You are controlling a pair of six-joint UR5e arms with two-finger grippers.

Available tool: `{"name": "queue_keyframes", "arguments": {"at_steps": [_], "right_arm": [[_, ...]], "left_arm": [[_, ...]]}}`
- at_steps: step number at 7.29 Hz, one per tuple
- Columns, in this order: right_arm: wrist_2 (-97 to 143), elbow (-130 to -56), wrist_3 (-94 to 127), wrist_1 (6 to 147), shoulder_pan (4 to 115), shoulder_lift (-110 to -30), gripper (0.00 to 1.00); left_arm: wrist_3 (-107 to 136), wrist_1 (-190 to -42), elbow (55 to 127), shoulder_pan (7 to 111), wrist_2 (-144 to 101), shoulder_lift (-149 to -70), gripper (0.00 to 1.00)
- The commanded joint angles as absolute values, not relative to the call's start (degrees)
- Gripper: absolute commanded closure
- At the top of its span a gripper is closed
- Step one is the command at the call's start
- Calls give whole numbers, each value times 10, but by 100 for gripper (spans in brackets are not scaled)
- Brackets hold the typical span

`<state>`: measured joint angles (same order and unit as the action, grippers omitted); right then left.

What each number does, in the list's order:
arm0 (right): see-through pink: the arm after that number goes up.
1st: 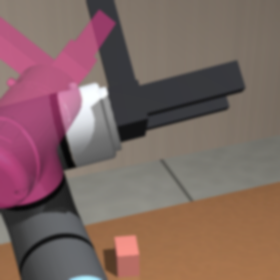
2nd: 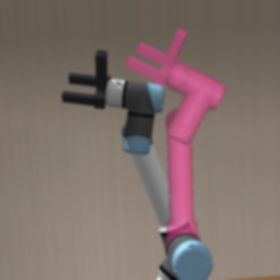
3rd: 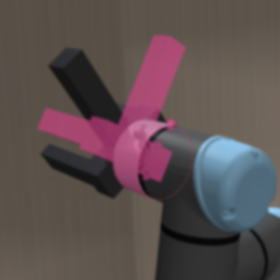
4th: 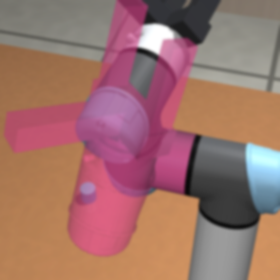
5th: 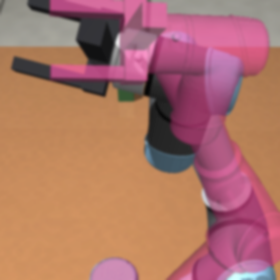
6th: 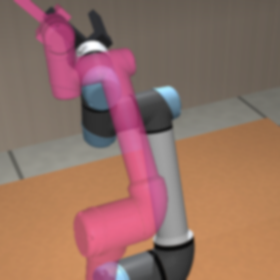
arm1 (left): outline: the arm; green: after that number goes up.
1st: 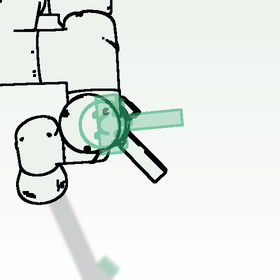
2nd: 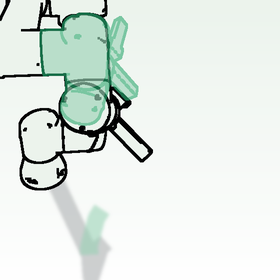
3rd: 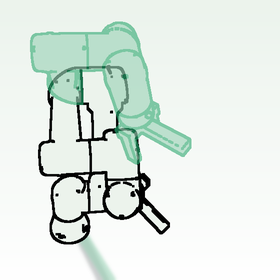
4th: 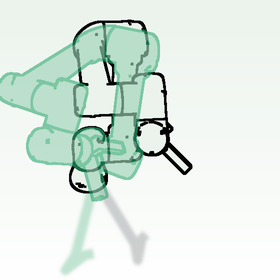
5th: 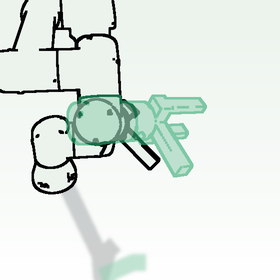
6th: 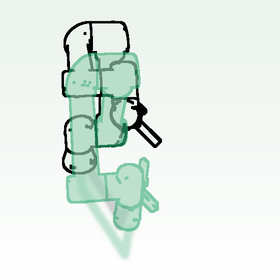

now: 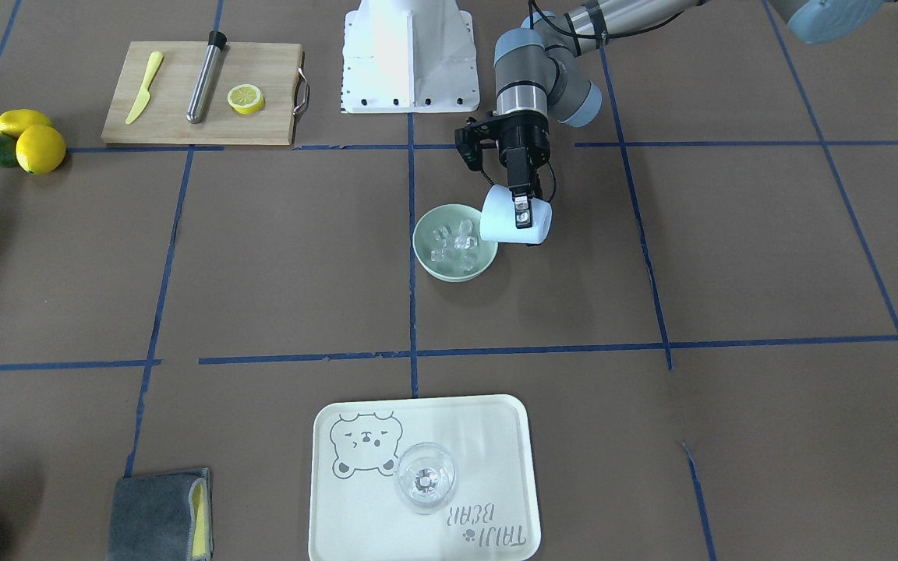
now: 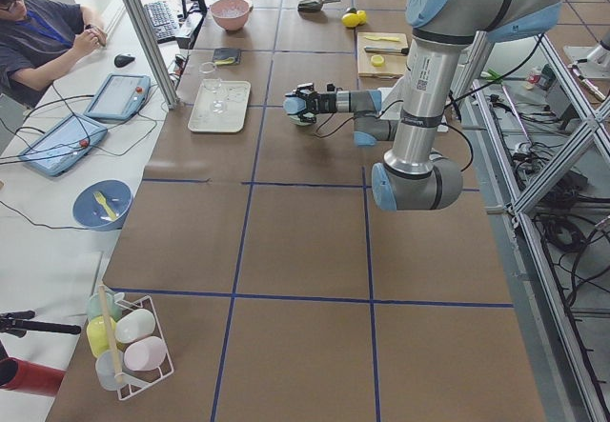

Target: Pour ice into bowl

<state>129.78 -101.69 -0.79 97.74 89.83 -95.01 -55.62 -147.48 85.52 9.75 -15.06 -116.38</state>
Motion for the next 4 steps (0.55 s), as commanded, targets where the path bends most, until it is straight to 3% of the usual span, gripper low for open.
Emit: {"name": "queue_keyframes", "arguments": {"at_steps": [1, 4], "right_arm": [[1298, -1017, -8, 977, 899, -950, 0], [1297, -1014, -9, 977, 901, -950, 0]], "left_arm": [[-556, -1472, 855, 98, -146, -1165, 100], [-550, -1483, 859, 99, -147, -1164, 100]]}}
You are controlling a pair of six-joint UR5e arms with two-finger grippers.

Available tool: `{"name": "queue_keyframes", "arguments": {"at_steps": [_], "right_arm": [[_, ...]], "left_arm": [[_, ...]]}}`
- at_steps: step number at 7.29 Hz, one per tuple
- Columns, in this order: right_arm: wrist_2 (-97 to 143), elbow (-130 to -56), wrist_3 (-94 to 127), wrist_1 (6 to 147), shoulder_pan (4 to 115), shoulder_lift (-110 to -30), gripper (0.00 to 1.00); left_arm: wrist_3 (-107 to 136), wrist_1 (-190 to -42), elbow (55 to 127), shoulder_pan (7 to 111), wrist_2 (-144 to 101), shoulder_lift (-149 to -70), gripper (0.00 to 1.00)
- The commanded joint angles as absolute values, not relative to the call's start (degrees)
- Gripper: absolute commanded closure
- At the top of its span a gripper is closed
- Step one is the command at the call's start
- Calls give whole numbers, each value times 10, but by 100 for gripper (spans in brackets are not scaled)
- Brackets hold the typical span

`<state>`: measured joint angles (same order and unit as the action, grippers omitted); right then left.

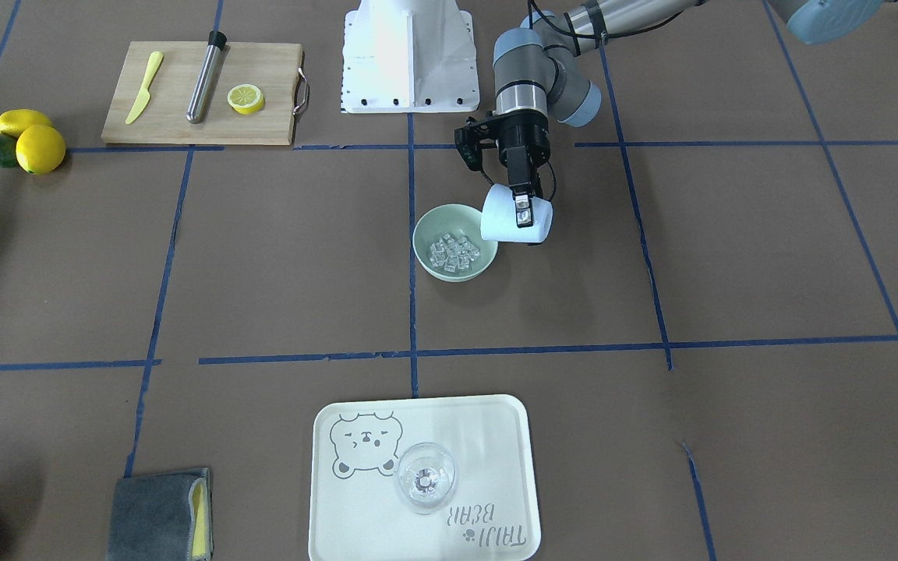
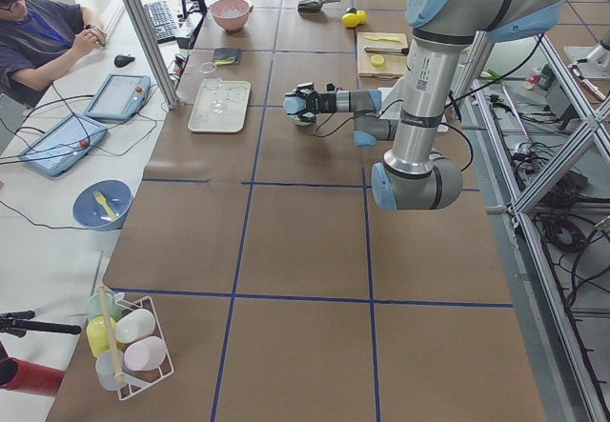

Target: Pour ice into bowl

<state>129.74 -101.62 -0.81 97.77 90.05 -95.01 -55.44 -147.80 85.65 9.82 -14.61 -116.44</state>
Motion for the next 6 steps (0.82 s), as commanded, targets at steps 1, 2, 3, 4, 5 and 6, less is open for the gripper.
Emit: {"name": "queue_keyframes", "arguments": {"at_steps": [1, 2, 3, 4, 5, 6], "right_arm": [[1297, -1008, -9, 977, 901, -947, 0], [1297, -1008, -8, 977, 901, -946, 0], [1296, -1007, -8, 978, 901, -946, 0], [1296, -1007, -9, 977, 901, -947, 0], [1293, -1007, -11, 977, 901, -948, 0], [1293, -1007, -11, 977, 901, -950, 0]], "left_arm": [[-552, -1522, 860, 104, -150, -1163, 100], [-552, -1568, 863, 112, -155, -1164, 100], [-549, -1612, 863, 125, -197, -1160, 100], [-542, -1654, 863, 140, -228, -1155, 100], [-477, -1670, 864, 164, -292, -1139, 100], [-376, -1670, 864, 203, -386, -1111, 100]]}}
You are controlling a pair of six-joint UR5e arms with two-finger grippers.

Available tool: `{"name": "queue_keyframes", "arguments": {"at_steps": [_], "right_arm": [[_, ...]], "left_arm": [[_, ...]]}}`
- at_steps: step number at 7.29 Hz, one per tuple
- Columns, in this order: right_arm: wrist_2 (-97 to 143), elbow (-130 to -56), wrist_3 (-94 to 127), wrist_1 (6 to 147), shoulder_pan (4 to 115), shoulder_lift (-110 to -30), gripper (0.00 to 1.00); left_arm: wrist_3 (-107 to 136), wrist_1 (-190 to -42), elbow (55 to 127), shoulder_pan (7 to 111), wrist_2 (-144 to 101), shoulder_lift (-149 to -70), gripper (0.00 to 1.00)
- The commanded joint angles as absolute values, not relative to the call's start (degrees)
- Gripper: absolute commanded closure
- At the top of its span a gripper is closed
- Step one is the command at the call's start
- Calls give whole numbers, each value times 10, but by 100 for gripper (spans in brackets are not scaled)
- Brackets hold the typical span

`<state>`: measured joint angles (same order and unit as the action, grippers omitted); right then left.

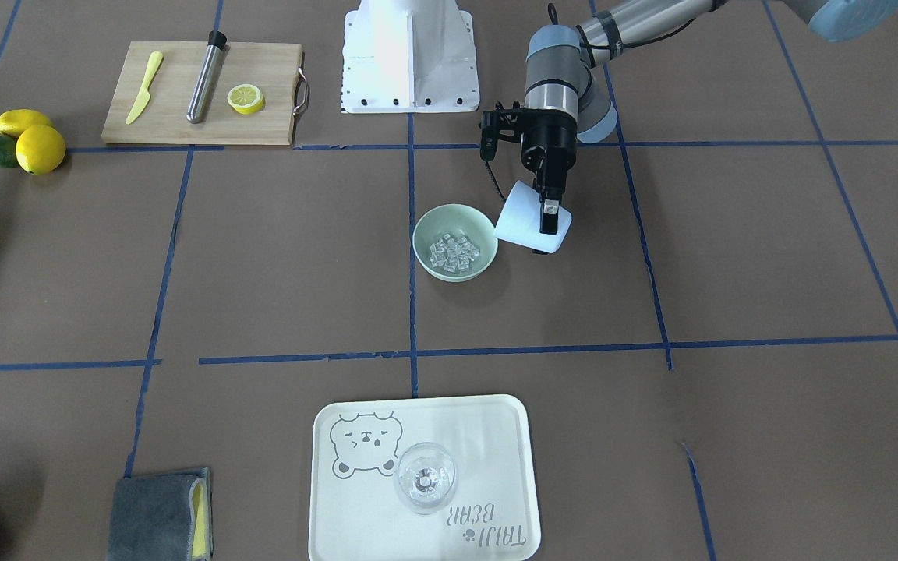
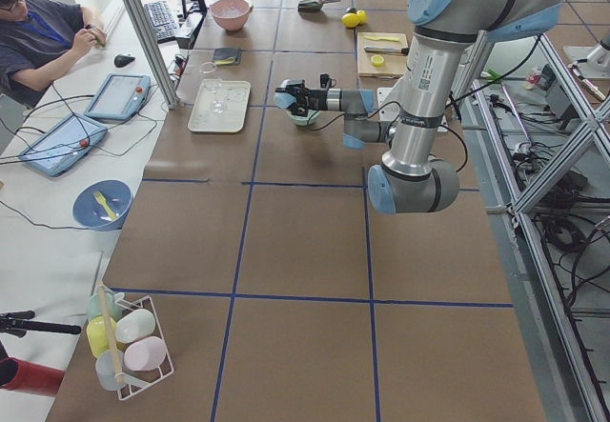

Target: Pour ice into bowl

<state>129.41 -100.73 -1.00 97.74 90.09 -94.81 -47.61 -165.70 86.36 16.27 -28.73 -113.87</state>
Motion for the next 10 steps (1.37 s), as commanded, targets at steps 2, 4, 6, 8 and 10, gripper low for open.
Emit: {"name": "queue_keyframes", "arguments": {"at_steps": [2, 4, 6, 8, 10], "right_arm": [[1294, -1005, -18, 975, 901, -963, 0], [1292, -1004, -11, 975, 906, -962, 0], [1297, -1006, -11, 975, 906, -957, 0], [1297, -1006, -12, 975, 906, -956, 0], [1297, -1006, -13, 975, 906, -956, 0]], "left_arm": [[-201, -1674, 895, 275, -551, -1059, 100], [24, -1675, 927, 331, -685, -991, 100], [158, -1721, 928, 347, -708, -917, 100], [267, -1756, 926, 354, -694, -849, 100], [353, -1757, 906, 354, -606, -835, 100]]}}
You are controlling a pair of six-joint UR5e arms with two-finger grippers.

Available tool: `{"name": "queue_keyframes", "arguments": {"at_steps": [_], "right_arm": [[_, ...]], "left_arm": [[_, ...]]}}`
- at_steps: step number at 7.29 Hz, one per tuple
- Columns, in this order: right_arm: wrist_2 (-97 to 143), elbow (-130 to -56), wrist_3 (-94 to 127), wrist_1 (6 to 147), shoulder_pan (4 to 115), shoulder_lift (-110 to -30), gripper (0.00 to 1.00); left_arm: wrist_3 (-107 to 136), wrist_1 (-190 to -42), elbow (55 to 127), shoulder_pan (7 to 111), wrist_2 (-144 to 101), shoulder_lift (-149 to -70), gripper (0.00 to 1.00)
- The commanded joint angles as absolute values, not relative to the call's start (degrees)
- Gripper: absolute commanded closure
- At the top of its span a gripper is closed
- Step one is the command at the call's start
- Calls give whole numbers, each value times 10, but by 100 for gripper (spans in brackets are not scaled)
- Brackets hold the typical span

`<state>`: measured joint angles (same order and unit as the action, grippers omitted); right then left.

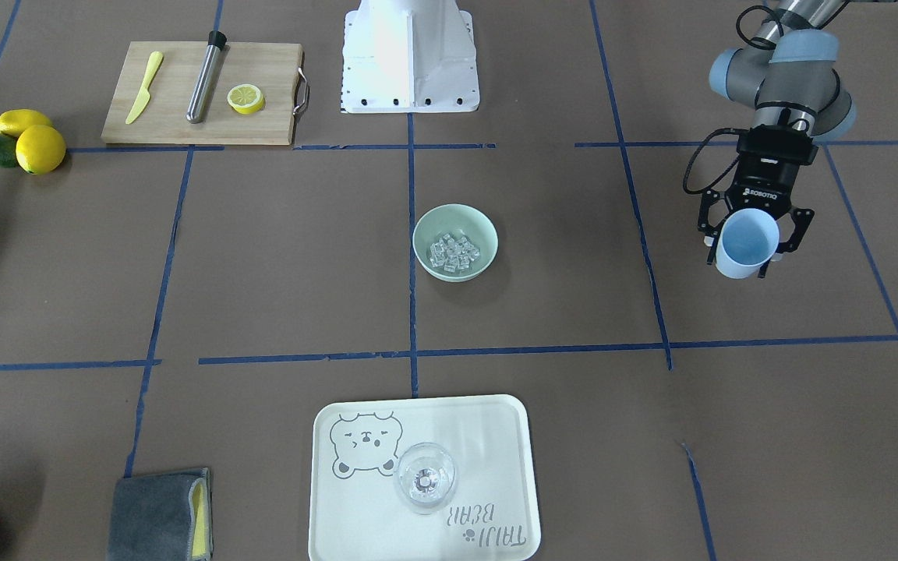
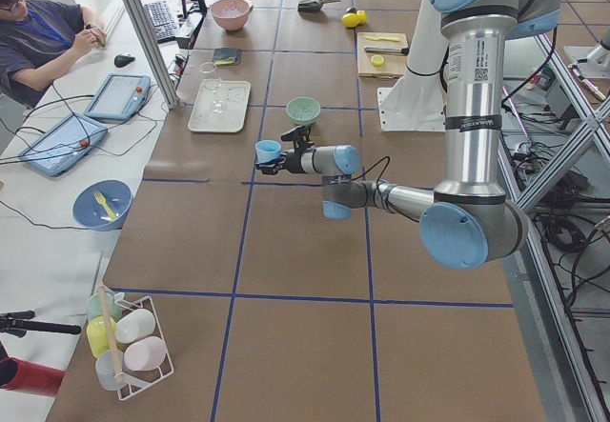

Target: Pour ice into bowl

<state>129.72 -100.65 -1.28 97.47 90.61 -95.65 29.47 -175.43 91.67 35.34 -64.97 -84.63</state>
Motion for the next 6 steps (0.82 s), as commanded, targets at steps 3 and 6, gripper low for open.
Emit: {"name": "queue_keyframes", "arguments": {"at_steps": [3, 6], "right_arm": [[1297, -1005, -12, 974, 906, -954, 0], [1297, -1005, -12, 975, 906, -954, 0]], "left_arm": [[517, -1774, 840, 349, -537, -836, 100], [570, -1791, 798, 327, -498, -838, 100]]}}
